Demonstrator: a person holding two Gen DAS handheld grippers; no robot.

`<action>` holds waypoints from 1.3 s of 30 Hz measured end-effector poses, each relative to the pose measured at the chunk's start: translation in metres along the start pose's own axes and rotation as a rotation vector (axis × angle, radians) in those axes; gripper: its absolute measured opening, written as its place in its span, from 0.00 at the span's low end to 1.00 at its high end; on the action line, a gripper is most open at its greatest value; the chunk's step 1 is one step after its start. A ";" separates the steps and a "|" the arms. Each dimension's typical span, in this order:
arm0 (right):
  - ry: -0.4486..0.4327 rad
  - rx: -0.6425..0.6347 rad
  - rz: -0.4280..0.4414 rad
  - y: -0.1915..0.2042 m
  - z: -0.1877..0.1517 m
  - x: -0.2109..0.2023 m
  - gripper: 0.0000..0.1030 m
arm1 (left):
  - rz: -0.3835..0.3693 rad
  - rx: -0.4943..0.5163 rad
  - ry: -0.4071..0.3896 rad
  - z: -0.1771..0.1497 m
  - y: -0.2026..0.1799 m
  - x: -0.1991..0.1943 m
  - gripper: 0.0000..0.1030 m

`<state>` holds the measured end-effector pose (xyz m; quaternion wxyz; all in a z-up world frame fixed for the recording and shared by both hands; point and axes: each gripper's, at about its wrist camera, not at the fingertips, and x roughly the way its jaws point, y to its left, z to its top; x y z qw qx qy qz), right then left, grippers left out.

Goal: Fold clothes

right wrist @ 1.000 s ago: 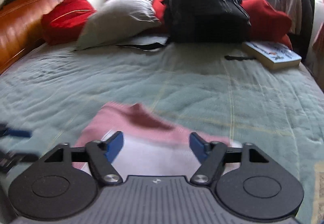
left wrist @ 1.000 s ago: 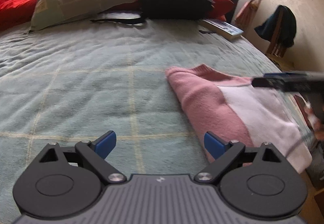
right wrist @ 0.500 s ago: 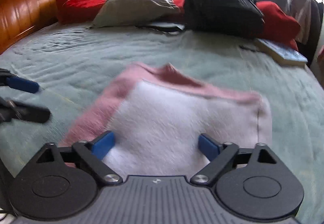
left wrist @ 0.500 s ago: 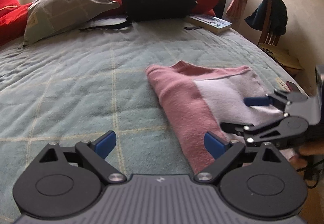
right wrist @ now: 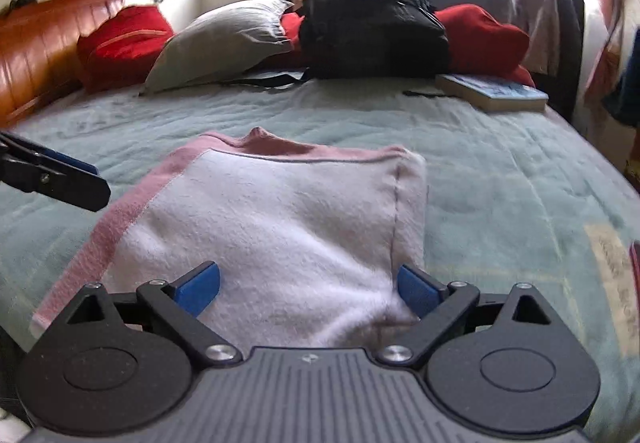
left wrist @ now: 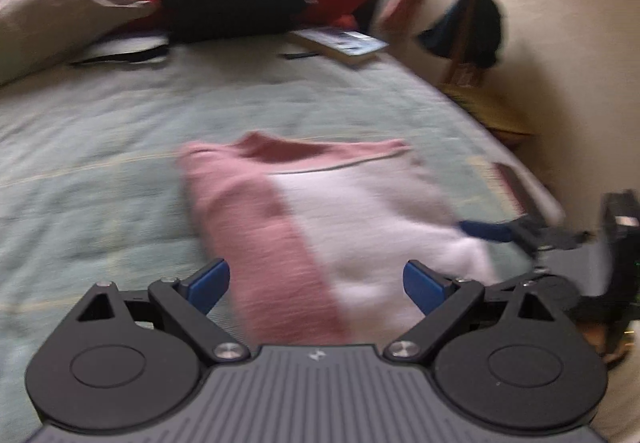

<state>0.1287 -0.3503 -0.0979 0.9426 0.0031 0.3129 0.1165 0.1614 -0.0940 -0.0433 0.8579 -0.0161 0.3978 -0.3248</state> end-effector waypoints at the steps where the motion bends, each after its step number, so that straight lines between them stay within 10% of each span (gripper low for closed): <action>1: -0.008 0.013 0.005 -0.001 -0.001 -0.002 0.95 | -0.023 0.009 0.002 0.000 -0.004 0.004 0.91; 17: -0.070 0.037 0.176 0.035 -0.007 -0.060 0.98 | 0.114 -0.002 0.004 -0.011 -0.006 -0.014 0.96; 25: 0.051 0.084 -0.010 0.033 -0.031 -0.050 0.97 | 0.188 0.026 0.033 -0.028 -0.009 -0.022 0.96; 39: 0.021 -0.005 0.056 0.076 -0.021 -0.049 0.97 | 0.224 -0.007 -0.004 -0.041 0.002 -0.046 0.96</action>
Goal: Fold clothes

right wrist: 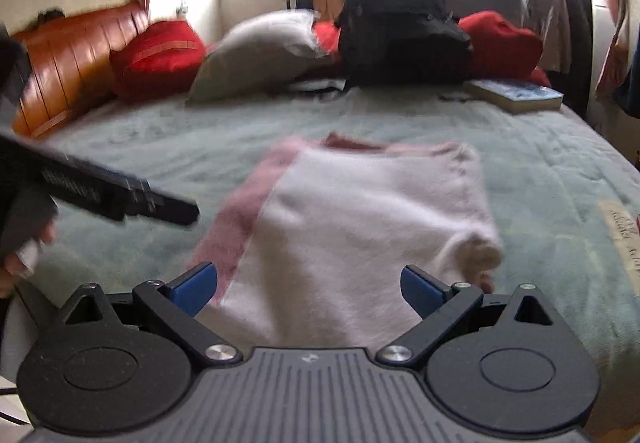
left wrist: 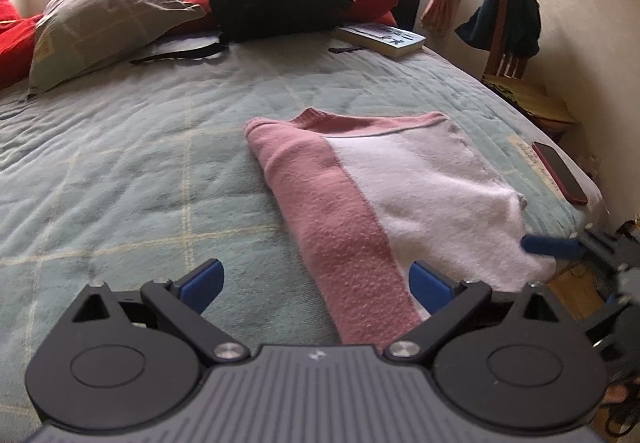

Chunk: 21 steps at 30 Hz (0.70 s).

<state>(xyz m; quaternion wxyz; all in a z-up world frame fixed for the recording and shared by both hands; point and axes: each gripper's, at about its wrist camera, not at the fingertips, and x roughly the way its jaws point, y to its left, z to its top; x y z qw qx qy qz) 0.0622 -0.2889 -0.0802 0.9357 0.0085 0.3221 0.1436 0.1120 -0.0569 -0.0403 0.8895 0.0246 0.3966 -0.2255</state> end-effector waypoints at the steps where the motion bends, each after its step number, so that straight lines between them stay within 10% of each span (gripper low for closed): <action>1: 0.029 0.001 0.006 0.003 -0.003 0.005 0.97 | 0.002 -0.002 0.000 -0.001 0.001 -0.001 0.96; 21: 0.161 0.051 0.380 0.058 0.003 0.032 0.98 | 0.041 -0.065 -0.056 -0.001 0.028 -0.023 0.96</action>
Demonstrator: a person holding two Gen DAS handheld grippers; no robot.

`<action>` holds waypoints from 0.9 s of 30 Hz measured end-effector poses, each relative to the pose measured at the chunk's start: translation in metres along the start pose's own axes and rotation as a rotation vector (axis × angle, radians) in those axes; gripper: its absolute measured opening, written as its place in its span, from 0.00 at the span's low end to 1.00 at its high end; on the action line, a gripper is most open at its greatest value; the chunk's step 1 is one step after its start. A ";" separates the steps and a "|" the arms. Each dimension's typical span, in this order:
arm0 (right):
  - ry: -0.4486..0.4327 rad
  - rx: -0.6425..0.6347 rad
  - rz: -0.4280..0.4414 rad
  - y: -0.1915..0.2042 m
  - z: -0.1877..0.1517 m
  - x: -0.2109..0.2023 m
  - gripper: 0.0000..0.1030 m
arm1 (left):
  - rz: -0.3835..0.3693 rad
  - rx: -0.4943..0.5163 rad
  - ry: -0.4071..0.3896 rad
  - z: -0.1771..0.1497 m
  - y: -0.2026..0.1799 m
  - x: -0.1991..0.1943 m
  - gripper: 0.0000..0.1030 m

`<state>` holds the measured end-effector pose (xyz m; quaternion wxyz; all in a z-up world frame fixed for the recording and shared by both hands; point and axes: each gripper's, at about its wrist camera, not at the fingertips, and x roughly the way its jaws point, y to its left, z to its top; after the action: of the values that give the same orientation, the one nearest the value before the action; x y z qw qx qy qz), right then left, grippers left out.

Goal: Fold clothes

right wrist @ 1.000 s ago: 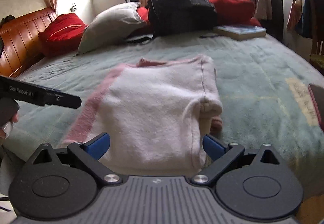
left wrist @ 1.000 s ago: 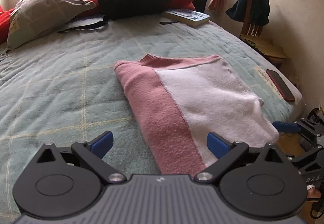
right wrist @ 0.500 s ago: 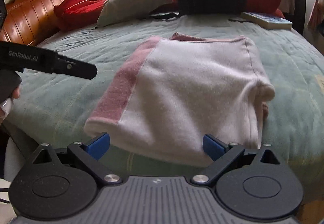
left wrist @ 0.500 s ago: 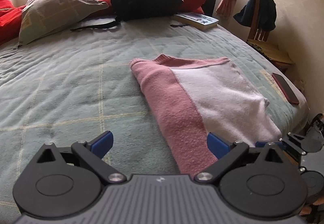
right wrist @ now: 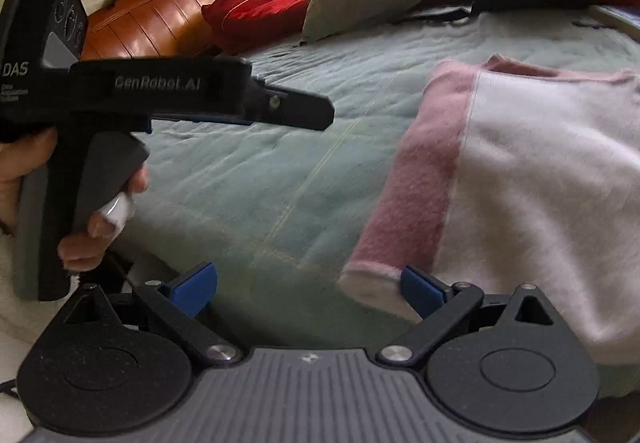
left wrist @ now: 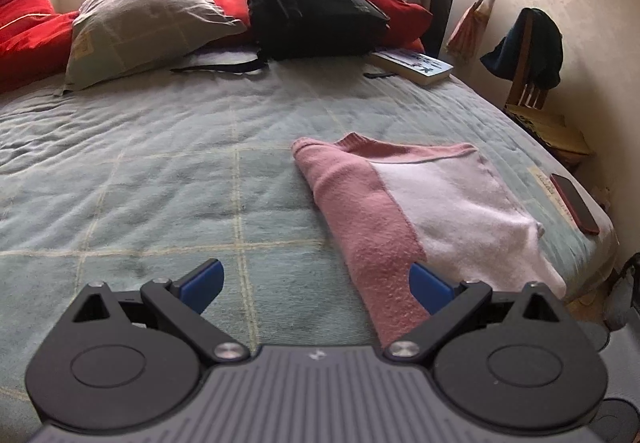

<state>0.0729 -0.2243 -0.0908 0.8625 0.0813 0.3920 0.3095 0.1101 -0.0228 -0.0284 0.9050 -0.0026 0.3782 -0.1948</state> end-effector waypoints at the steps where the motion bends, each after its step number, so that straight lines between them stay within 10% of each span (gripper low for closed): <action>1: -0.016 0.001 -0.013 0.000 0.000 -0.004 0.98 | -0.002 0.002 0.004 0.000 -0.001 0.001 0.96; 9: -0.028 0.113 -0.309 -0.044 -0.008 -0.027 1.00 | -0.044 0.045 0.035 -0.003 -0.015 0.009 0.96; 20: -0.143 0.016 -0.371 -0.054 0.036 -0.046 1.00 | -0.045 0.055 0.054 -0.004 -0.017 0.014 0.96; 27: -0.051 0.040 -0.478 -0.089 0.041 -0.020 1.00 | -0.024 0.066 0.086 -0.002 -0.018 0.022 0.96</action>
<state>0.1347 -0.3027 -0.0842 0.9191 0.0112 0.3843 0.0865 0.1160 -0.0466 -0.0422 0.8851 0.0310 0.4102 -0.2177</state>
